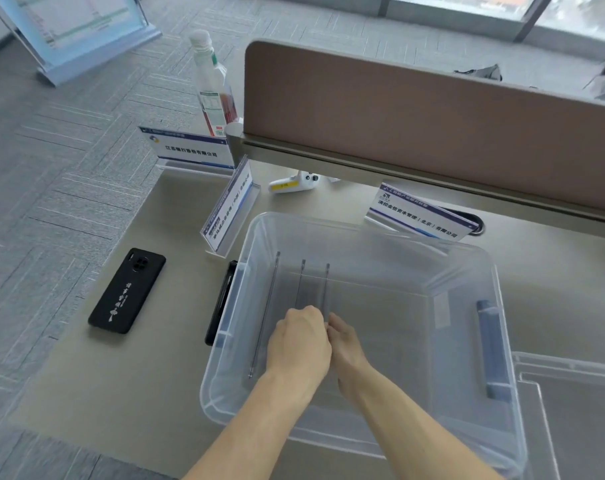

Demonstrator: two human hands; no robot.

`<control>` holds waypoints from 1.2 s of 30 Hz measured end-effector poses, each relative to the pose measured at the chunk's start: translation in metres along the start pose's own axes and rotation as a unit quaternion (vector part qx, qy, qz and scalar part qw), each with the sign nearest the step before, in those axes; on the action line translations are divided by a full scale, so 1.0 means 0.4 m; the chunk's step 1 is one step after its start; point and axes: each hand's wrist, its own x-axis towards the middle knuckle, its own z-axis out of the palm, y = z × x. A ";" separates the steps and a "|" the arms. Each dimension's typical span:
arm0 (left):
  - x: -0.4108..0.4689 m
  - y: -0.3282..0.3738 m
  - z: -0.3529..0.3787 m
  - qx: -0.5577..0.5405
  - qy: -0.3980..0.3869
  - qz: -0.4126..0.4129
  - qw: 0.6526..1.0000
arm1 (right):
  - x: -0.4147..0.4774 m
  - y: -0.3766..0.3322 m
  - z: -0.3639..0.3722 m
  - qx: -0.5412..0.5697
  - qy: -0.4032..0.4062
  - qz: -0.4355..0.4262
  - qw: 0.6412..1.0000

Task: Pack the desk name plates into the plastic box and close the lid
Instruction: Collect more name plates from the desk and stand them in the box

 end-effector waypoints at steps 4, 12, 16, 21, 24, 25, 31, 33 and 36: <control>-0.007 0.012 -0.003 0.054 -0.003 0.006 0.999 | -0.004 0.000 -0.008 -0.011 -0.001 -0.004 1.000; -0.006 0.012 0.000 0.061 -0.016 -0.002 0.998 | -0.019 -0.014 -0.020 -0.030 -0.009 -0.015 0.999; -0.006 0.008 -0.003 0.071 -0.014 0.013 0.997 | -0.032 -0.033 -0.031 -0.061 -0.023 -0.005 0.998; -0.050 0.042 -0.066 0.102 0.025 0.047 0.993 | -0.140 -0.091 -0.105 -0.074 0.021 -0.051 0.996; -0.067 0.102 -0.145 0.076 0.053 0.096 0.991 | -0.208 -0.149 -0.194 -0.051 0.053 -0.097 0.993; -0.065 0.132 -0.179 0.054 0.057 0.115 0.990 | -0.234 -0.179 -0.226 -0.040 0.059 -0.117 0.991; -0.019 0.371 -0.405 -0.163 0.080 0.180 0.967 | -0.388 -0.420 -0.408 0.017 0.066 -0.235 0.970; -0.001 0.436 -0.469 -0.209 0.083 0.173 0.959 | -0.424 -0.511 -0.466 0.039 0.068 -0.274 0.959; 0.041 0.494 -0.528 -0.236 0.088 0.161 0.954 | -0.435 -0.605 -0.542 0.031 0.099 -0.315 0.943</control>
